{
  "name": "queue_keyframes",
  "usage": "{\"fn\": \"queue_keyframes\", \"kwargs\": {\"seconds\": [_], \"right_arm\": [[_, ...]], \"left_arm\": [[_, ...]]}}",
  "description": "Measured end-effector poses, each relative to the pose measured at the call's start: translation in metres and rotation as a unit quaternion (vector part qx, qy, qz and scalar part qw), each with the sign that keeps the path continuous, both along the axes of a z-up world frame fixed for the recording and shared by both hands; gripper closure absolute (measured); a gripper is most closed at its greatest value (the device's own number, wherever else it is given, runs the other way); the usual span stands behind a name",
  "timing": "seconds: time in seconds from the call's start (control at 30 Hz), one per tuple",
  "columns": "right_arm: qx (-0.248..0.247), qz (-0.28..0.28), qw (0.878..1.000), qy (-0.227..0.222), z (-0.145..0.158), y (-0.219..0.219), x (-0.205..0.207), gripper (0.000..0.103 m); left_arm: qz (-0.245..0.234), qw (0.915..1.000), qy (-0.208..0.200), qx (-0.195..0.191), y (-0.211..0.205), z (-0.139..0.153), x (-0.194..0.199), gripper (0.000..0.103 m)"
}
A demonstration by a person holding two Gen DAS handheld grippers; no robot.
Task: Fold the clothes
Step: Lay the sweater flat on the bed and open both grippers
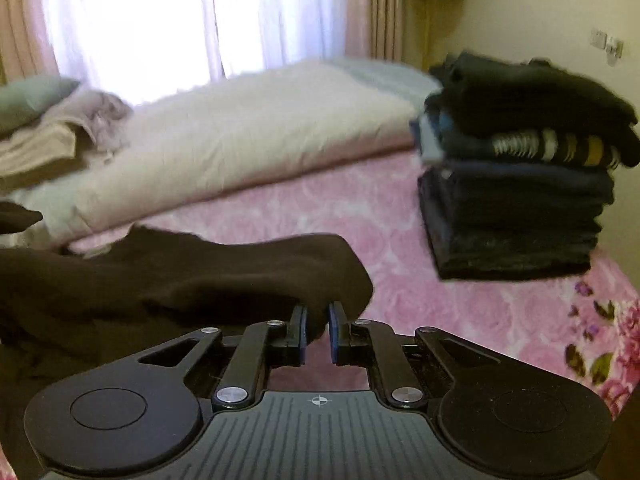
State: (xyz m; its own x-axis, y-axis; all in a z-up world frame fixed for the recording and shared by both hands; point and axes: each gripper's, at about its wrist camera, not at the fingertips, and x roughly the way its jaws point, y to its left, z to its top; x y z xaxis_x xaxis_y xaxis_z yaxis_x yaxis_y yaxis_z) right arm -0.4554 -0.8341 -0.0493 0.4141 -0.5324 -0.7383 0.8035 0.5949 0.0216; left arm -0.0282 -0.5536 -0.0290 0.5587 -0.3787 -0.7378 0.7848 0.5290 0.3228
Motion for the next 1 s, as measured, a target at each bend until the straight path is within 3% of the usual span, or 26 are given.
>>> {"fn": "queue_keyframes", "kwargs": {"seconds": [0.03,0.07,0.1,0.13,0.17,0.37,0.53,0.73,0.83,0.87,0.9,1.0], "right_arm": [[0.006,0.005,1.000,0.009,-0.007,0.004,0.007,0.095],[0.015,0.010,1.000,0.018,-0.014,0.012,0.011,0.088],[0.025,0.015,0.999,0.026,-0.023,0.022,0.014,0.072],[0.037,0.017,0.999,0.032,-0.033,0.036,0.016,0.022],[0.050,0.018,0.998,0.033,-0.042,0.050,0.016,0.010],[0.209,0.086,0.974,0.008,-0.107,0.155,0.047,0.011],[0.275,0.117,0.954,-0.015,-0.147,0.248,0.080,0.011],[0.325,0.071,0.943,-0.023,-0.190,0.300,0.093,0.011],[0.344,0.038,0.938,-0.037,-0.207,0.308,0.091,0.027],[0.346,0.024,0.937,-0.046,-0.210,0.308,0.089,0.027],[0.345,0.013,0.937,-0.055,-0.212,0.308,0.089,0.027],[0.340,-0.015,0.937,-0.075,-0.218,0.307,0.090,0.030]], "left_arm": [[0.000,0.9999,0.012,0.010,0.014,-0.015,-0.004,0.066],[-0.001,0.9995,0.025,0.018,0.028,-0.031,-0.008,0.064],[-0.003,0.9988,0.040,0.028,0.042,-0.045,-0.013,0.063],[-0.005,0.9979,0.053,0.038,0.056,-0.059,-0.017,0.061],[-0.009,0.9968,0.064,0.048,0.070,-0.072,-0.020,0.061],[-0.079,0.9882,0.081,0.103,0.122,-0.149,-0.007,0.058],[-0.135,0.9829,0.074,0.100,0.114,-0.191,0.043,0.057],[-0.172,0.9762,0.074,0.110,0.075,-0.232,0.105,0.054],[-0.188,0.9690,0.101,0.124,0.061,-0.249,0.123,0.052],[-0.192,0.9673,0.110,0.125,0.058,-0.252,0.128,0.052],[-0.193,0.9657,0.123,0.124,0.056,-0.252,0.132,0.053],[-0.203,0.9587,0.155,0.124,0.055,-0.248,0.133,0.092]]}}
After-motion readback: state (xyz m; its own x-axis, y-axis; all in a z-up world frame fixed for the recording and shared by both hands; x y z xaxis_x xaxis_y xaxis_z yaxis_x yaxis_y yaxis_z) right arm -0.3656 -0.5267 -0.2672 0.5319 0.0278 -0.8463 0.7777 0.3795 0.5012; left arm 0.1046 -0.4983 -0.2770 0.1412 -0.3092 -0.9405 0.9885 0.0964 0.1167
